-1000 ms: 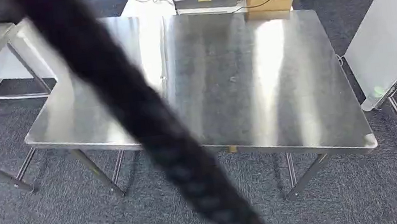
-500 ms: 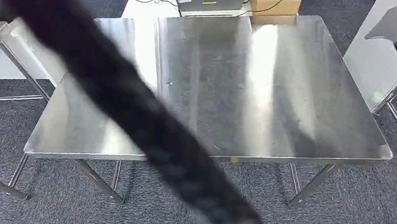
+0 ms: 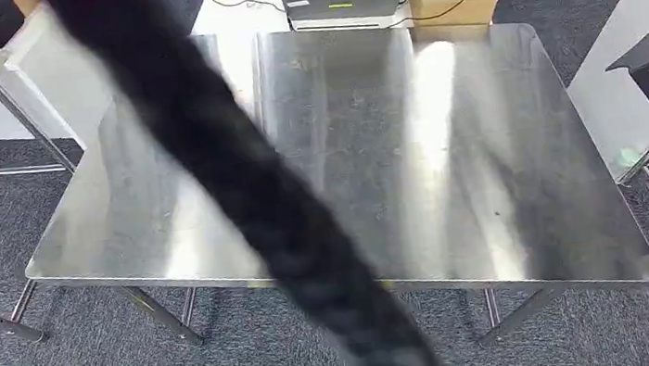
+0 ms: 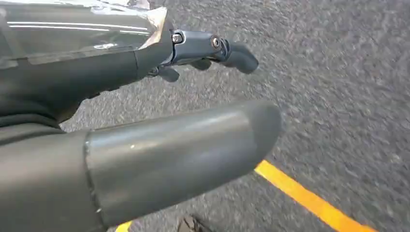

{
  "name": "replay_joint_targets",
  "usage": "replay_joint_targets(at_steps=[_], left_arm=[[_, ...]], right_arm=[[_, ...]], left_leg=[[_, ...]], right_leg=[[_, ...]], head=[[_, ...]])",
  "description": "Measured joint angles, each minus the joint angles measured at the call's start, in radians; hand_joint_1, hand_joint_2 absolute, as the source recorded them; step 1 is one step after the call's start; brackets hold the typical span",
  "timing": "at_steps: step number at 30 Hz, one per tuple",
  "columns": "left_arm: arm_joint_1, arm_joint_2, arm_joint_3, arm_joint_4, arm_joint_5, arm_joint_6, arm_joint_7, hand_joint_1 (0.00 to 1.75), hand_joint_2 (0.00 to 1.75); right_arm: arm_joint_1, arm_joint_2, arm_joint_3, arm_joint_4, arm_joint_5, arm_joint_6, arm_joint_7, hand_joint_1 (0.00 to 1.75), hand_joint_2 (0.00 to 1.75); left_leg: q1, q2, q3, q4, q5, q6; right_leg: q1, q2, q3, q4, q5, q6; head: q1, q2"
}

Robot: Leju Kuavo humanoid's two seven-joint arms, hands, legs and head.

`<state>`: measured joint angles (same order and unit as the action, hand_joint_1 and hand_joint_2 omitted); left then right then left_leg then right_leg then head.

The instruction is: Take the parts from the cabinet and place them on the table.

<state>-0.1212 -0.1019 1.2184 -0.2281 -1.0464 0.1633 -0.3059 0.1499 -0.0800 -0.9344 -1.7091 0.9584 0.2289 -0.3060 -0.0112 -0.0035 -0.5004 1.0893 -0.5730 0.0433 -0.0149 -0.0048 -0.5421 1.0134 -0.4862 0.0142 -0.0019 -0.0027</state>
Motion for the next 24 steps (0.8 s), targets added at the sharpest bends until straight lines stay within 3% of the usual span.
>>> replay_joint_targets(at_steps=[2, 3, 4, 5, 7, 8, 9, 10, 11, 12, 13, 14, 15, 18, 20, 24], left_arm=[[-0.007, 0.003, -0.006, 0.000, -0.003, 0.004, 0.005, 0.00, 0.00], [-0.007, 0.005, -0.007, 0.000, -0.005, 0.004, 0.007, 0.00, 0.00], [-0.008, 0.006, -0.009, 0.000, -0.008, 0.004, 0.008, 0.00, 0.00], [-0.008, 0.007, -0.011, 0.000, -0.010, 0.004, 0.007, 0.00, 0.00], [-0.009, 0.008, -0.016, 0.000, -0.012, 0.003, 0.003, 0.00, 0.00], [-0.012, 0.010, -0.018, 0.000, -0.013, 0.003, 0.002, 0.00, 0.00], [-0.017, 0.013, -0.023, 0.000, -0.013, 0.003, 0.002, 0.00, 0.00], [-0.018, 0.015, -0.027, 0.000, -0.013, 0.003, 0.002, 0.00, 0.00], [-0.024, 0.017, -0.031, 0.000, -0.013, 0.002, 0.002, 0.00, 0.00], [-0.026, 0.017, -0.032, 0.000, -0.013, 0.002, 0.002, 0.00, 0.00], [-0.024, 0.018, -0.034, 0.000, -0.013, 0.003, 0.005, 0.00, 0.00], [-0.024, 0.018, -0.035, 0.000, -0.012, 0.004, 0.007, 0.00, 0.00], [-0.024, 0.018, -0.037, 0.000, -0.013, 0.003, 0.008, 0.00, 0.00], [-0.026, 0.018, -0.048, 0.000, -0.013, 0.003, 0.011, 0.00, 0.00], [-0.032, 0.018, -0.058, 0.000, -0.017, -0.002, 0.021, 0.00, 0.00], [-0.056, 0.016, -0.082, 0.000, -0.030, -0.010, 0.046, 0.00, 0.00]], right_arm=[[-0.003, -0.034, 0.043, 0.041, 0.067, -0.029, 0.021, 1.52, 1.75], [-0.003, -0.053, 0.073, 0.064, 0.100, -0.049, 0.031, 1.52, 1.75], [-0.003, -0.073, 0.113, 0.092, 0.119, -0.073, 0.049, 1.52, 1.75], [-0.005, -0.088, 0.144, 0.114, 0.136, -0.091, 0.067, 1.52, 1.75], [-0.011, -0.114, 0.202, 0.151, 0.161, -0.118, 0.104, 1.52, 1.75], [-0.017, -0.131, 0.241, 0.177, 0.167, -0.136, 0.127, 1.52, 1.75], [-0.027, -0.156, 0.298, 0.211, 0.170, -0.157, 0.150, 1.52, 1.75], [-0.032, -0.171, 0.335, 0.233, 0.170, -0.168, 0.158, 1.52, 1.75], [-0.036, -0.183, 0.368, 0.254, 0.166, -0.176, 0.165, 1.52, 1.75], [-0.038, -0.194, 0.388, 0.267, 0.163, -0.181, 0.169, 1.52, 1.75], [-0.038, -0.209, 0.417, 0.282, 0.163, -0.182, 0.173, 1.52, 1.75], [-0.040, -0.224, 0.446, 0.298, 0.165, -0.191, 0.181, 1.52, 1.75], [-0.053, -0.238, 0.475, 0.316, 0.175, -0.198, 0.191, 1.52, 1.75], [-0.107, -0.249, 0.584, 0.385, 0.233, -0.227, 0.225, 1.52, 1.75], [-0.156, -0.245, 0.687, 0.453, 0.289, -0.219, 0.210, 1.52, 1.75], [-0.290, -0.189, 0.940, 0.635, 0.363, -0.207, 0.180, 1.52, 1.75]], left_leg=[[0.007, 0.000, -0.079, 0.128, -0.050, -0.012], [0.010, 0.000, -0.134, 0.200, -0.081, -0.018], [0.014, 0.000, -0.176, 0.241, -0.089, -0.022], [0.017, 0.000, -0.194, 0.239, -0.073, -0.024], [0.022, 0.000, -0.191, 0.188, -0.017, -0.026], [0.023, 0.001, -0.175, 0.129, 0.032, -0.027], [0.025, 0.002, -0.142, 0.029, 0.105, -0.026], [0.024, 0.003, -0.124, -0.016, 0.126, -0.024], [0.013, 0.003, -0.138, -0.024, 0.058, -0.022], [0.013, 0.000, -0.126, -0.020, 0.062, -0.012], [0.017, 0.000, -0.122, -0.034, 0.125, -0.011], [0.016, 0.000, -0.122, -0.034, 0.109, -0.021], [0.012, -0.001, -0.124, -0.033, 0.115, -0.010], [0.009, -0.002, -0.124, -0.033, 0.114, -0.006], [0.009, -0.001, -0.124, -0.033, 0.113, -0.005], [0.010, 0.001, -0.124, -0.033, 0.114, -0.002]], right_leg=[[0.000, 0.000, 0.010, -0.001, -0.009, -0.012], [0.000, 0.001, 0.012, -0.001, -0.012, -0.016], [-0.001, 0.002, 0.015, -0.001, -0.016, -0.016], [-0.002, 0.005, 0.019, -0.001, -0.019, -0.015], [-0.005, 0.009, 0.027, -0.001, -0.025, -0.009], [-0.006, 0.012, 0.035, -0.001, -0.029, -0.005], [-0.009, 0.014, 0.046, -0.001, -0.036, 0.001], [-0.008, 0.013, 0.039, -0.002, -0.042, 0.008], [-0.003, 0.013, 0.050, 0.002, -0.045, 0.014], [-0.001, 0.012, 0.038, 0.001, -0.048, 0.021], [0.004, 0.008, 0.040, 0.008, -0.061, 0.022], [0.002, 0.005, 0.042, 0.006, -0.060, 0.004], [0.003, 0.005, 0.046, 0.004, -0.058, 0.004], [0.009, 0.005, 0.057, -0.009, -0.054, 0.011], [0.010, 0.005, 0.058, -0.013, -0.052, 0.015], [0.010, 0.006, 0.048, -0.015, -0.050, 0.025]], head=[[-0.001, 0.000], [-0.002, 0.000], [-0.002, 0.000], [-0.002, 0.000], [-0.002, 0.000], [-0.002, 0.000], [-0.002, 0.000], [-0.002, 0.000], [-0.006, -0.002], [-0.013, -0.002], [-0.010, -0.001], [-0.010, -0.002], [-0.008, -0.002], [-0.009, -0.002], [-0.009, -0.002], [-0.010, -0.002]])
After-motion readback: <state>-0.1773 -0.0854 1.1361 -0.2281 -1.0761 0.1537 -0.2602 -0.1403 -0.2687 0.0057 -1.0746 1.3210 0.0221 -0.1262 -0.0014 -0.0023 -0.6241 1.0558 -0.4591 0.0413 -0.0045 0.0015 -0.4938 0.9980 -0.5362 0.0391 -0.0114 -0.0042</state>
